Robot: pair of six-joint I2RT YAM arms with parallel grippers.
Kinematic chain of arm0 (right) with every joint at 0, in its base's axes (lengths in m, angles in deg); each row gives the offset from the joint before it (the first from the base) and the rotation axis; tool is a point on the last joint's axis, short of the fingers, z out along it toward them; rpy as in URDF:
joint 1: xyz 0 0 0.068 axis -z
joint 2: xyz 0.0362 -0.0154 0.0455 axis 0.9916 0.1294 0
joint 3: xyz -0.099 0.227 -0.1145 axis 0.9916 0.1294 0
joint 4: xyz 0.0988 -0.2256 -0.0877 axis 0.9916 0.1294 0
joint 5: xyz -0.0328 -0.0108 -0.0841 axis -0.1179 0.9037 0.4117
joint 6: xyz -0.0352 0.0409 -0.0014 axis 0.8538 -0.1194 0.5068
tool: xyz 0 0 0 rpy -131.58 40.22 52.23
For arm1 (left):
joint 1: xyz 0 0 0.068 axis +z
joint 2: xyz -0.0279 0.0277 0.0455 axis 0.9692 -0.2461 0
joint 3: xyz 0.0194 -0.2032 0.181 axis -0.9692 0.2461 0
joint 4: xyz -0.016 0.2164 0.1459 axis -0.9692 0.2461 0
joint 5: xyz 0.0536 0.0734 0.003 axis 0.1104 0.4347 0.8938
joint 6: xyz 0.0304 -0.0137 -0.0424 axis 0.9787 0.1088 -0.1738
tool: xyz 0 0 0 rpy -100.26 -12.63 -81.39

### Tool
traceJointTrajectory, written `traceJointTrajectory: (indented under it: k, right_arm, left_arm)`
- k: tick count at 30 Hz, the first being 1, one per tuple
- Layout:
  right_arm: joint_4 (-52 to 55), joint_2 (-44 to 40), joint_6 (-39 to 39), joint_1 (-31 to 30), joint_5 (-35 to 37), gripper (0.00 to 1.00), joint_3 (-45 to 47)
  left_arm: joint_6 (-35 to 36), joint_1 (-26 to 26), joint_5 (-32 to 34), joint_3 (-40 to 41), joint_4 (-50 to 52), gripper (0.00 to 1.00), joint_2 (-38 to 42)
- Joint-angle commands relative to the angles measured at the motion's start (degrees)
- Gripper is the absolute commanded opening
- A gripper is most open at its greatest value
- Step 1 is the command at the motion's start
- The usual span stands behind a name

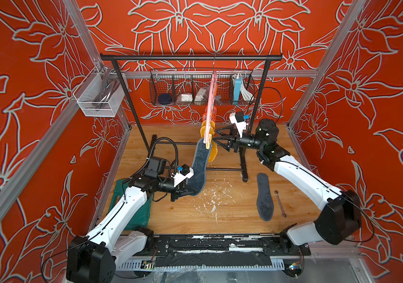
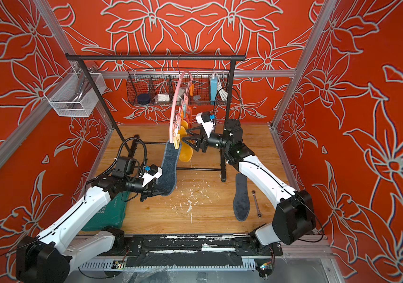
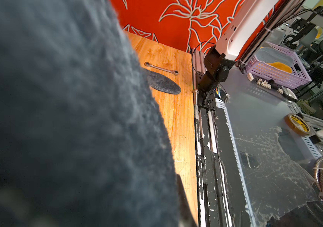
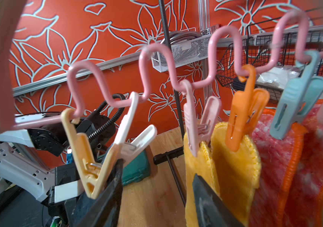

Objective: Take the shoe insoles off the hanger
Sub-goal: Remove the insole from the hanger, then open the clamp at the hanger.

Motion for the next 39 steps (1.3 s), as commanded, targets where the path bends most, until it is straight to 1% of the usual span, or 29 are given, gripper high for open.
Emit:
traceJointTrajectory:
  k: [1,6,10,12,22,24,26,32,34,37,39]
  right_arm:
    - [-6.7,1.7,-8.0,0.0,-4.1,0.61,-2.9]
    - [-11.3,4.3,-14.8,-0.1,-8.0,0.62,-5.9]
    - [-15.3,7.2,-21.7,-0.1,-10.0,0.62,-8.2]
    - [-17.2,8.0,-23.7,-0.2,-10.1,0.62,-8.6]
    - [-18.9,11.0,-26.1,-1.3,-10.0,0.62,-9.9]
    - [-19.4,11.5,-26.6,-1.4,-10.8,0.61,-10.1]
    - [-20.4,11.7,-27.1,-1.6,-11.0,0.58,-9.6]
    - [-22.7,11.5,-28.2,-1.8,-10.9,0.30,-8.5]
    - [-22.4,10.7,-27.2,-1.8,-10.3,0.24,-7.8]
    - [-20.5,10.2,-25.3,-1.7,-9.4,0.19,-7.7]
    - [-18.4,9.7,-23.5,-1.8,-9.1,0.18,-7.6]
  left_arm:
    - [2.6,-0.6,0.8,-0.2,3.2,0.00,-0.1]
    - [2.7,-0.7,1.3,-0.1,3.3,0.00,-0.2]
    - [2.7,-0.7,1.0,-0.2,3.1,0.00,-0.2]
    - [2.1,-0.8,1.0,-0.4,3.0,0.00,-0.1]
    - [1.9,-0.8,0.8,-0.5,3.6,0.00,0.9]
    - [2.0,-0.8,0.7,-0.6,3.7,0.00,0.5]
    - [1.9,-0.8,0.6,-0.6,3.7,0.00,0.3]
    - [1.9,-0.8,0.7,-0.5,3.7,0.00,0.3]
    - [1.7,-0.8,0.9,-0.4,3.7,0.00,0.4]
    - [2.8,-0.8,1.6,0.1,4.2,0.00,1.3]
    - [3.3,-0.7,2.1,0.5,4.4,0.00,1.1]
